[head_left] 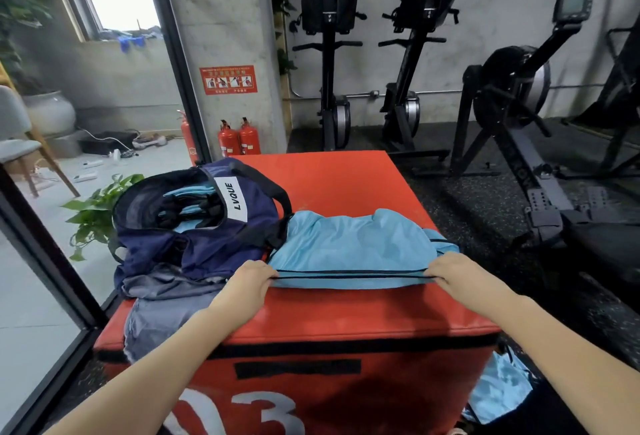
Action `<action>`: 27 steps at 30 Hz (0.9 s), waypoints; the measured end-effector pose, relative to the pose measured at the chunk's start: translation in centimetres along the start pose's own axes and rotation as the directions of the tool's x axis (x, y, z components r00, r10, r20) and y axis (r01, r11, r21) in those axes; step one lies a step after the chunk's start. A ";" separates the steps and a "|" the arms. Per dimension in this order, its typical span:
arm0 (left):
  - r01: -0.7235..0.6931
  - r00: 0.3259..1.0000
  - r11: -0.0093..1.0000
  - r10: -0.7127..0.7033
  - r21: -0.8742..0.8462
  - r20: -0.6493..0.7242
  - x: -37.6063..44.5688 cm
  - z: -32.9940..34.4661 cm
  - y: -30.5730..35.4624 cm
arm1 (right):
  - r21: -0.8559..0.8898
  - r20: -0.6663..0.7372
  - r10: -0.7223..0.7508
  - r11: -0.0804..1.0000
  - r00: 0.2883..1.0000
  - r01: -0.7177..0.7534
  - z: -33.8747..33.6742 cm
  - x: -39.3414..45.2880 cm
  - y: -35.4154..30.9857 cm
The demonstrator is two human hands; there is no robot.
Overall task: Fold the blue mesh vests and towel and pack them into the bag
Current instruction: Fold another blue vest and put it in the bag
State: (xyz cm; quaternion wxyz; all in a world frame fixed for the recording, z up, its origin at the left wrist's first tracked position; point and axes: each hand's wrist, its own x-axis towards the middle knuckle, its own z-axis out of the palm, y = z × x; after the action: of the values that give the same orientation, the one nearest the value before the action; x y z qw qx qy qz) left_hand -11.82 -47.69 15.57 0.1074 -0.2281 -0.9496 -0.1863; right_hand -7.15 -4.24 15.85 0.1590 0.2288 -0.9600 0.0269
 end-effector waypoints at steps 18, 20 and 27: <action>-0.103 0.796 0.976 -0.036 -0.193 -0.604 6.9 -35.7 16.9 | 0.754 -0.452 0.637 0.647 0.625 -0.113 -37.9 4.4 -5.3; -0.114 0.761 0.976 -0.035 -0.186 -0.648 6.2 -38.9 18.6 | 0.758 -0.456 0.631 0.645 0.627 -0.099 -41.3 4.2 -5.9; -0.165 0.742 0.963 -0.022 -0.214 -0.670 4.3 -46.0 20.9 | 0.738 -0.467 0.621 0.666 0.629 -0.110 -48.6 3.5 -7.5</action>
State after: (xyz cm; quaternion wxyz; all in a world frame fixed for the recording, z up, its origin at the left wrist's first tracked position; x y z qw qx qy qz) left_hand -0.17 -47.24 64.91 0.4158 -0.1949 -0.8059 -0.3737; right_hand 7.50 -6.42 62.86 0.4036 0.0254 -0.7827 0.4732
